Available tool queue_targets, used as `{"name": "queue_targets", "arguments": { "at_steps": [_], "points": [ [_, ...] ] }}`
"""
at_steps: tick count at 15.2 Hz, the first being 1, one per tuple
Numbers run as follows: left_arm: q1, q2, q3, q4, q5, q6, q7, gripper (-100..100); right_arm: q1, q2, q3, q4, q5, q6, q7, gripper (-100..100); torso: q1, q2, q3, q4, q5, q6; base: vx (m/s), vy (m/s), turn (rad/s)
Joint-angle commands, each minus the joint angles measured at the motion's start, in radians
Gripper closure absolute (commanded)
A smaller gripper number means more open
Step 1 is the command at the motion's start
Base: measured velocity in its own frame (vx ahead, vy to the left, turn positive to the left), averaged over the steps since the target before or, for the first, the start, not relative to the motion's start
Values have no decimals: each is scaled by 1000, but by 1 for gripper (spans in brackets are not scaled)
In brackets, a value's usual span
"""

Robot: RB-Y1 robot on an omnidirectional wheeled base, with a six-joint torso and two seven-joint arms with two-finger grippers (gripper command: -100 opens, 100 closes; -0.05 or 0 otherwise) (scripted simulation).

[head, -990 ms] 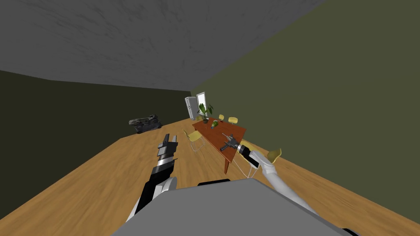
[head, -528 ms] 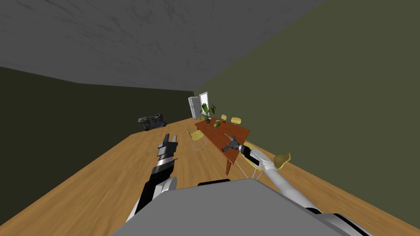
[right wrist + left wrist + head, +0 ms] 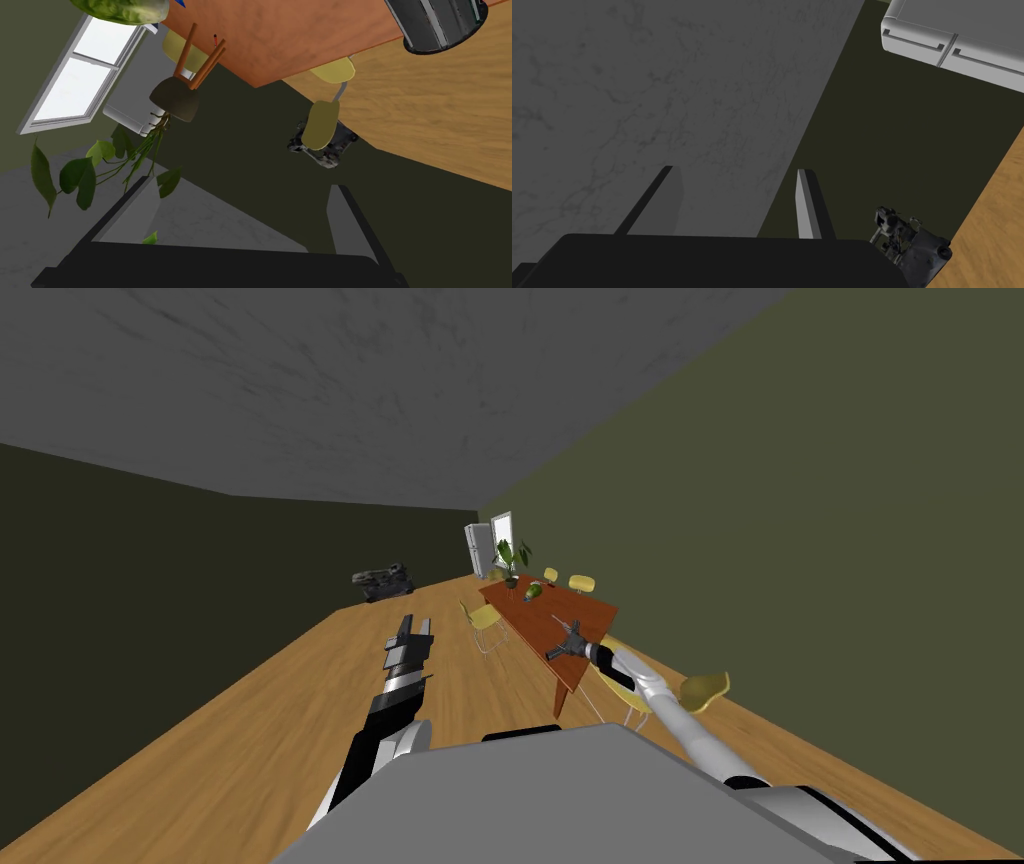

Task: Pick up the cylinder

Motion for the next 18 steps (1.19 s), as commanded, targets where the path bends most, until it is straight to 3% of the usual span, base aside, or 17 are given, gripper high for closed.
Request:
{"name": "queue_targets", "arguments": {
  "at_steps": [1, 2, 3, 5, 7, 8, 11, 12, 15, 16, 18],
  "points": [
    [0, 0, 0, 0, 0, 0, 0, 0, -28, -12, -5, 50, 50, -12, 26, -100, 0, 0, 0, 0, 0, 0, 9, 0, 202],
    [0, 0, 0, 0, 0, 0, 0, 0, -28, -12, -5, 74, 61, -12, 26, -100, 0, 0, 0, 0, 0, 0, 9, -4, 63],
    [0, 0, 0, 0, 0, 0, 0, 0, -60, -29, -11, 99, 92, -23, 56, -100, 0, 0, 0, 0, 0, 1, 12, 0, 154],
    [0, 0, 0, 0, 0, 0, 0, 0, -60, -29, -11, 127, 133, -23, 56, -100, 0, -1, 0, 0, 0, 0, 13, -4, 123],
    [0, 0, 0, 0, 0, 0, 0, 0, -60, -29, -11, 143, 133, -23, 56, -100, 0, 0, 0, 0, 0, 1, 5, -2, -14],
    [0, 0, 0, 0, 0, 0, 0, 0, -91, -46, -17, 167, 182, -35, 85, -100, 0, 0, 0, 0, 0, 1, 4, 3, 150],
    [0, 0, 0, 0, 0, 0, 0, 0, -91, -46, -17, 212, 205, -35, 85, -100, 0, 0, 0, 0, 0, 1, 9, -4, 99],
    [0, 0, 0, 0, 0, 0, 0, 0, -121, -62, -23, 242, 250, -46, 115, -100, 0, 0, 0, 0, 0, 1, 8, -2, 148],
    [0, 0, 0, 0, 0, 0, 0, 0, -121, -62, -23, 279, 276, -46, 115, -100, -1, 0, 0, 0, 0, 1, 12, -7, 82],
    [0, 0, 0, 0, 0, 0, 0, 0, -151, -78, -29, 315, 317, -57, 143, -100, -1, 0, 0, 0, 0, 1, 13, -4, 144],
    [0, 0, 0, 0, 0, 0, 0, 0, -151, -78, -29, 345, 345, -57, 143, -100, 0, -1, 0, 0, 0, 0, 15, -9, 129]
  ]
}}
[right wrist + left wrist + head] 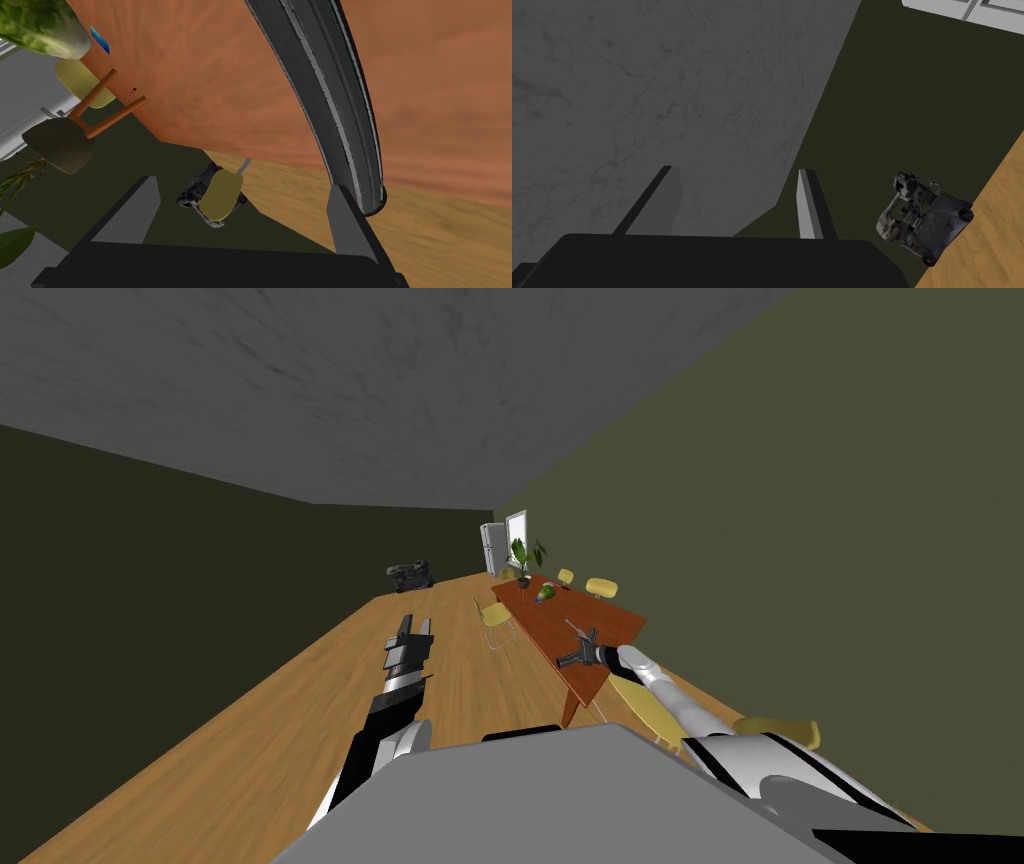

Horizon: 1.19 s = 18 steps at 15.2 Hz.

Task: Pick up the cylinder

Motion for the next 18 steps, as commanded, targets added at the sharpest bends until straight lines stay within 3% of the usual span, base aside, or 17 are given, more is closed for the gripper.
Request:
{"name": "queue_targets", "arguments": {
  "at_steps": [1, 3, 5, 6, 8, 9, 12, 13, 15, 17, 18],
  "points": [
    [0, 0, 0, 0, 0, 0, 0, 0, -33, -18, -7, 50, 50, -14, 33, -100, 0, 0, 0, 0, 0, 0, 17, -5, 196],
    [0, 0, 0, 0, 0, 0, 0, 0, -33, -18, -7, 85, 85, -14, 33, -100, 0, 0, 0, 0, 0, 0, 16, -12, 116],
    [0, 0, 0, 0, 0, 0, 0, 0, -33, -18, -7, 85, 85, -14, 33, -100, 0, 0, 0, 0, 0, 1, 5, -5, -27],
    [0, 0, 0, 0, 0, 0, 0, 0, -62, -32, -13, 116, 135, -24, 60, -100, 0, 1, 0, 0, 0, 0, 8, -1, 151],
    [0, 0, 0, 0, 0, 0, 0, 0, -62, -32, -13, 147, 150, -24, 60, -100, 0, 0, 0, 0, 0, -1, 13, -10, 140],
    [0, 0, 0, 0, 0, 0, 0, 0, -89, -46, -18, 172, 191, -34, 86, -100, 0, 0, 0, 0, 0, 0, 16, -13, 160],
    [0, 0, 0, 0, 0, 0, 0, 0, -89, -46, -18, 207, 213, -34, 86, -100, 0, 0, 0, 0, 0, 0, 17, -14, 60],
    [0, 0, 0, 0, 0, 0, 0, 0, -116, -59, -23, 241, 257, -44, 110, -100, 0, 0, 0, 0, 0, 0, 11, -5, 144],
    [0, 0, 0, 0, 0, 0, 0, 0, -116, -59, -23, 265, 274, -44, 110, -100, 0, 0, 0, 0, 0, 0, 13, -12, 112],
    [0, 0, 0, 0, 0, 0, 0, 0, -141, -71, -28, 319, 331, -53, 134, -100, 0, 0, 0, 0, 0, 0, 17, -13, 122],
    [0, 0, 0, 0, 0, 0, 0, 0, -141, -71, -28, 319, 331, -53, 134, -100, 0, 0, 0, 0, 0, 0, 14, -14, 60]
  ]
}}
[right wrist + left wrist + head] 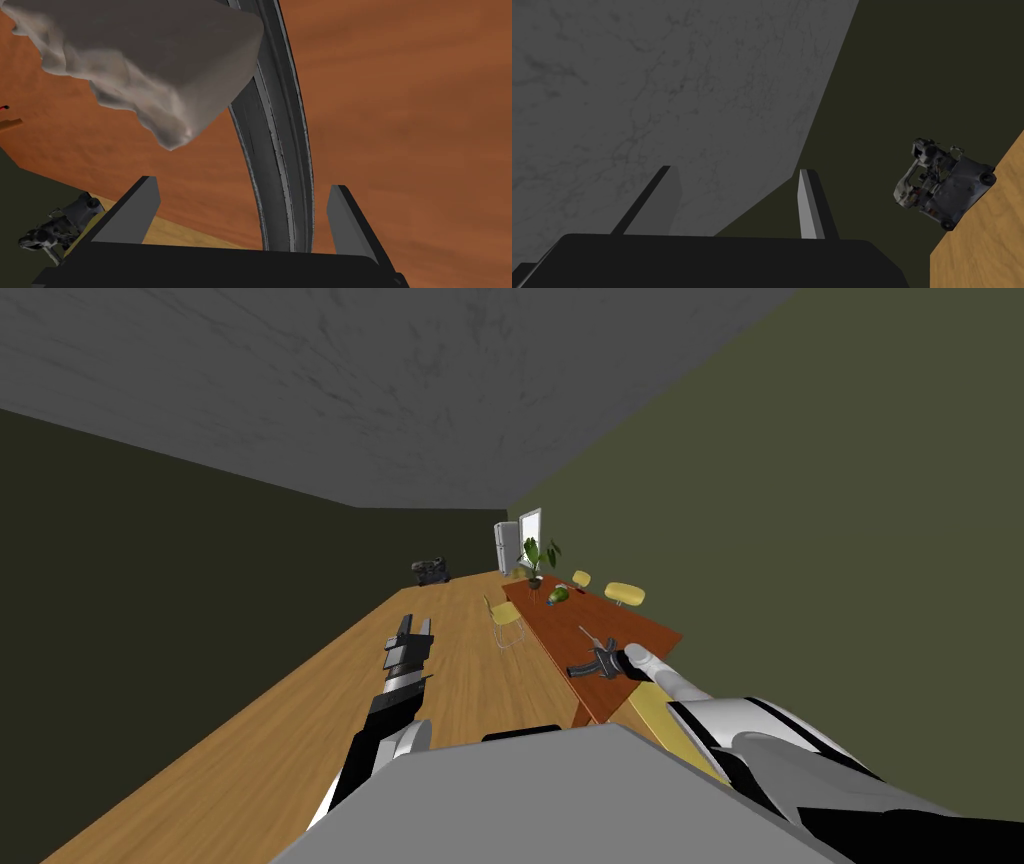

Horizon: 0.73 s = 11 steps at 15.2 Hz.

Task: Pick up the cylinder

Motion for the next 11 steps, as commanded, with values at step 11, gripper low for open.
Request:
{"name": "queue_targets", "arguments": {
  "at_steps": [11],
  "points": [
    [0, 0, 0, 0, 0, 0, 0, 0, -69, -32, -11, 150, 167, -26, 58, -100, 0, 0, 0, 0, 0, 0, 13, -14, 83]
  ]
}}
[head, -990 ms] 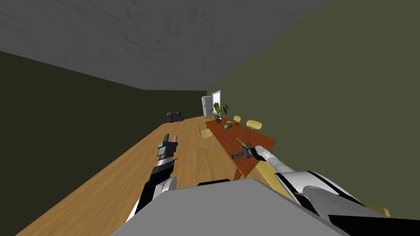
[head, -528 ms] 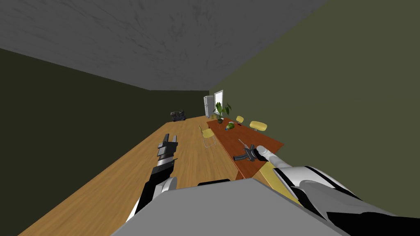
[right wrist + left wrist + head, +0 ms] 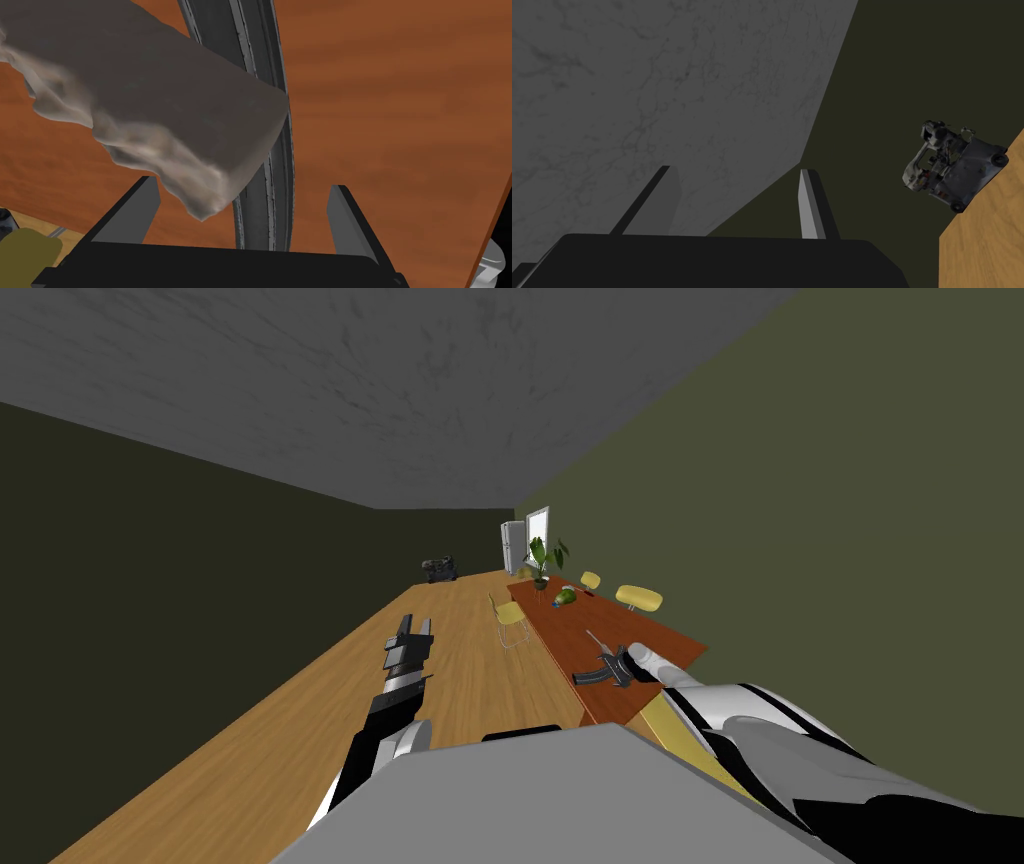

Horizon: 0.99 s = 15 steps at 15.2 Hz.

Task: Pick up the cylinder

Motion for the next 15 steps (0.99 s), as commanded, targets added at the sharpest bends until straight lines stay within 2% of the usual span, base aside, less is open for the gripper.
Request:
{"name": "queue_targets", "arguments": {
  "at_steps": [1, 2, 3, 4, 5, 6, 7, 9, 10, 11, 13, 14, 15],
  "points": [
    [0, 0, 0, 0, 0, 0, 0, 0, -24, -9, -5, 50, 43, -4, 28, -100, 0, 0, 0, 0, 0, 0, 9, -8, 77],
    [0, 0, 0, 0, 0, 0, 0, 0, -24, -9, -5, 54, 43, -4, 28, -100, 0, 0, 0, 0, 0, -1, 13, -13, 114],
    [0, 0, 0, 0, 0, 0, 0, 0, -41, -16, -9, 91, 72, -10, 44, -100, 0, 0, 0, 0, 0, -1, 17, -17, 158],
    [0, 0, 0, 0, 0, 0, 0, 0, -41, -16, -9, 91, 81, -10, 44, -100, 0, 0, 0, 0, 0, -1, 18, -20, 106],
    [0, 0, 0, 0, 0, 0, 0, 0, -56, -23, -12, 122, 113, -16, 58, -100, -1, -1, 0, 0, 0, -1, 21, -19, 106],
    [0, 0, 0, 0, 0, 0, 0, 0, -56, -23, -12, 122, 115, -16, 58, -100, -1, -1, 0, 0, 0, -1, 20, -21, 90],
    [0, 0, 0, 0, 0, 0, 0, 0, -50, -23, -12, 60, 115, -16, 51, -100, -1, -1, 0, 0, 0, 0, 12, -16, 14],
    [0, 0, 0, 0, 0, 0, 0, 0, -36, -23, -12, -13, 115, -16, 16, -100, 0, 0, 0, 0, 0, 0, 3, -4, -2],
    [0, 0, 0, 0, 0, 0, 0, 0, -40, -23, -12, -27, 115, -16, 15, -100, 0, 0, 0, 0, 0, 0, 0, 0, 0],
    [0, 0, 0, 0, 0, 0, 0, 0, -56, -23, -12, 5, 115, -16, 35, -100, 0, 0, 0, 0, 0, -1, 0, 0, 0],
    [0, 0, 0, 0, 0, 0, 0, 0, -56, -23, -12, 60, 115, -16, 58, -100, 1, 0, 0, 0, 0, 0, 0, 0, 0],
    [0, 0, 0, 0, 0, 0, 0, 0, -56, -23, -12, 55, 115, -16, 58, -100, 1, 1, 0, 0, 0, 0, -1, 2, -13],
    [0, 0, 0, 0, 0, 0, 0, 0, -20, -22, -4, 44, 93, 10, 21, -100, 1, 1, 0, 0, 0, 0, -1, 9, -90]
  ]
}}
